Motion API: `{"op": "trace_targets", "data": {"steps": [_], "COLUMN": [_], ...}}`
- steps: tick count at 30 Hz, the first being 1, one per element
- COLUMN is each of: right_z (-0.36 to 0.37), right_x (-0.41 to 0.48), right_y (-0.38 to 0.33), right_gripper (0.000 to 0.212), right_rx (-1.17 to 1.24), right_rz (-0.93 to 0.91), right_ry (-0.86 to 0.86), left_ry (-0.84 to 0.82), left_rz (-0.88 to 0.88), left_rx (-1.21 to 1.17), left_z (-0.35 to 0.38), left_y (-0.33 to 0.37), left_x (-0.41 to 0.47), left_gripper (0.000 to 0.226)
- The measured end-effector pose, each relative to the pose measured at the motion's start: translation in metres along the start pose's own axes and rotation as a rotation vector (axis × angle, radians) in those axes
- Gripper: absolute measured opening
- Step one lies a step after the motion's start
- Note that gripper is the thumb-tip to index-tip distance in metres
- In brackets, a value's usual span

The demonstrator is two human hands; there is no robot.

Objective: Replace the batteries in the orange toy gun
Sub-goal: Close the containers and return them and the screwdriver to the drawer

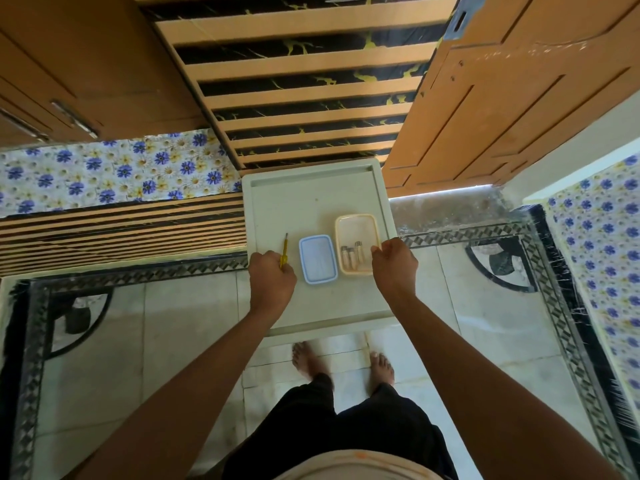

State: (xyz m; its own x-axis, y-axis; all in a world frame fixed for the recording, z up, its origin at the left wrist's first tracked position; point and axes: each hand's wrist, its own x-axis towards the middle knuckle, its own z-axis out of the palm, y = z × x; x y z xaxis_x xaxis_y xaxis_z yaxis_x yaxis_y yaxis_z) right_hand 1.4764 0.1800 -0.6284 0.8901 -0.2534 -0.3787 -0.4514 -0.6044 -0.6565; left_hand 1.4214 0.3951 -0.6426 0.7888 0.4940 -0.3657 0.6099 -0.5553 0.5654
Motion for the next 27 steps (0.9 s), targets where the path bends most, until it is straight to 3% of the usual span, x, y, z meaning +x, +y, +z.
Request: {"op": "trace_targets", "data": {"steps": [2,11,18,22,27], "right_z": [0.000,0.003,-0.006,-0.011,-0.011], "right_x": [-0.006,-0.033,-0.060,-0.077,-0.103], "right_y": [0.004,0.027,0.044,0.060,0.081], "right_gripper": [0.023,0.033,0.039,0.036,0.024], "right_rx": [0.010,-0.005,0.031,0.014,0.016], "right_rz": [-0.009,0.000,-0.041,-0.103,-0.248], "right_ry": [0.004,0.043,0.016,-0.004,-0.023], "left_ry": [0.027,0.045,0.043,0.057,-0.083], "left_rz": [0.032,0.062,0.144,0.279,0.397], "left_rx": [0.055,0.190,0.105,0.101,0.254], "left_z": [-0.002,-0.002,-0.008,-0.021,-0.038], "left_y": [0.005,0.014,0.000,-0.020,-0.050], "left_x": [-0.005,-0.010,-0.017,-0.025,-0.040], "left_gripper": [0.009,0.024,0.026,0.029,0.056]}}
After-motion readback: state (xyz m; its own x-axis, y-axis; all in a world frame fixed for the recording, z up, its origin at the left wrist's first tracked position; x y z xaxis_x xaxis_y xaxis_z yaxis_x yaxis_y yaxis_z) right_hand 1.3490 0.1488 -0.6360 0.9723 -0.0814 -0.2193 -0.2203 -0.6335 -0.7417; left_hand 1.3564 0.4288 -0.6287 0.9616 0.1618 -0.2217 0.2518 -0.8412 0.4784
